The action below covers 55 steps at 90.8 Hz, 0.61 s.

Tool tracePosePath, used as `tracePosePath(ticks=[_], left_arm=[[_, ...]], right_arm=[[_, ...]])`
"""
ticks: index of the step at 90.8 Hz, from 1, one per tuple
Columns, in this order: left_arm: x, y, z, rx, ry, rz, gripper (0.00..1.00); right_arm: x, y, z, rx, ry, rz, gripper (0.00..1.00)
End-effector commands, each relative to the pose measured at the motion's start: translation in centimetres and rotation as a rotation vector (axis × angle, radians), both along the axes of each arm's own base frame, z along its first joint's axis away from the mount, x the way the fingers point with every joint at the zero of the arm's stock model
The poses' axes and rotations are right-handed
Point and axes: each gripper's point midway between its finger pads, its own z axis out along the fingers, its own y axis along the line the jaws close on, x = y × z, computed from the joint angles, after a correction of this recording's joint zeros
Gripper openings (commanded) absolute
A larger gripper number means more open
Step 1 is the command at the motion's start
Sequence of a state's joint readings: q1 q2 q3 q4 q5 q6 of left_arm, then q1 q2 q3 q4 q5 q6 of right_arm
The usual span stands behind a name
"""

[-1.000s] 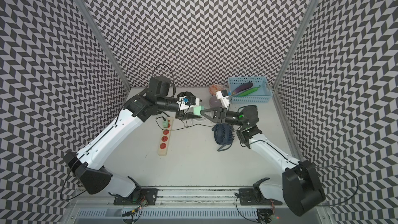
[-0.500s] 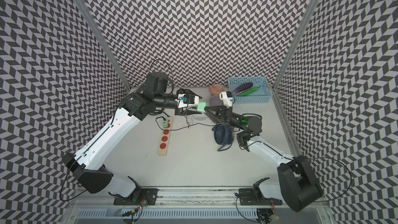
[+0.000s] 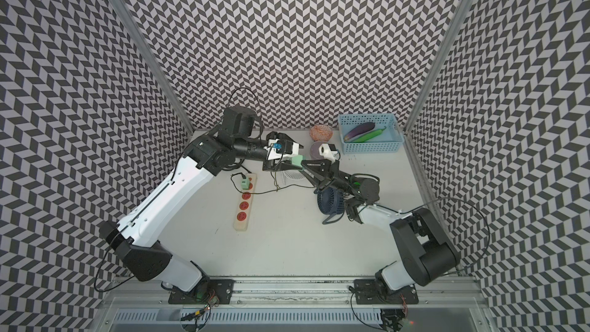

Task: Plug the desk fan into the power strip
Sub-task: Pick up the plug from the center of the board.

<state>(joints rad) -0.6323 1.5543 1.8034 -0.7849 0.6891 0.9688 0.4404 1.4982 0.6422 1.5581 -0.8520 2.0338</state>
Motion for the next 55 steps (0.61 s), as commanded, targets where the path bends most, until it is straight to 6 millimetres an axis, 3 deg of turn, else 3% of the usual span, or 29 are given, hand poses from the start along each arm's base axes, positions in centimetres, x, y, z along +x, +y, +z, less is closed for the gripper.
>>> tracePosePath(ticks=[1, 24, 43, 55], left_arm=[[0.3, 0.5, 0.4, 0.014, -0.025, 0.032, 0.62], [0.8, 0.9, -0.3, 0.032, -0.019, 0.079, 0.57], [0.7, 1.1, -0.2, 0.030, -0.019, 0.087, 0.42], [1.1, 1.0, -0.8, 0.041, -0.017, 0.097, 0.42]], right_arm=[[-4.0, -1.6, 4.8, 0.134, -0.267, 0.013, 0.00], [-4.2, -1.6, 5.3, 0.127, -0.303, 0.002, 0.00], [-4.3, -1.6, 5.4, 0.122, -0.310, -0.005, 0.00], [-4.3, -1.6, 5.3, 0.115, -0.320, -0.010, 0.00]])
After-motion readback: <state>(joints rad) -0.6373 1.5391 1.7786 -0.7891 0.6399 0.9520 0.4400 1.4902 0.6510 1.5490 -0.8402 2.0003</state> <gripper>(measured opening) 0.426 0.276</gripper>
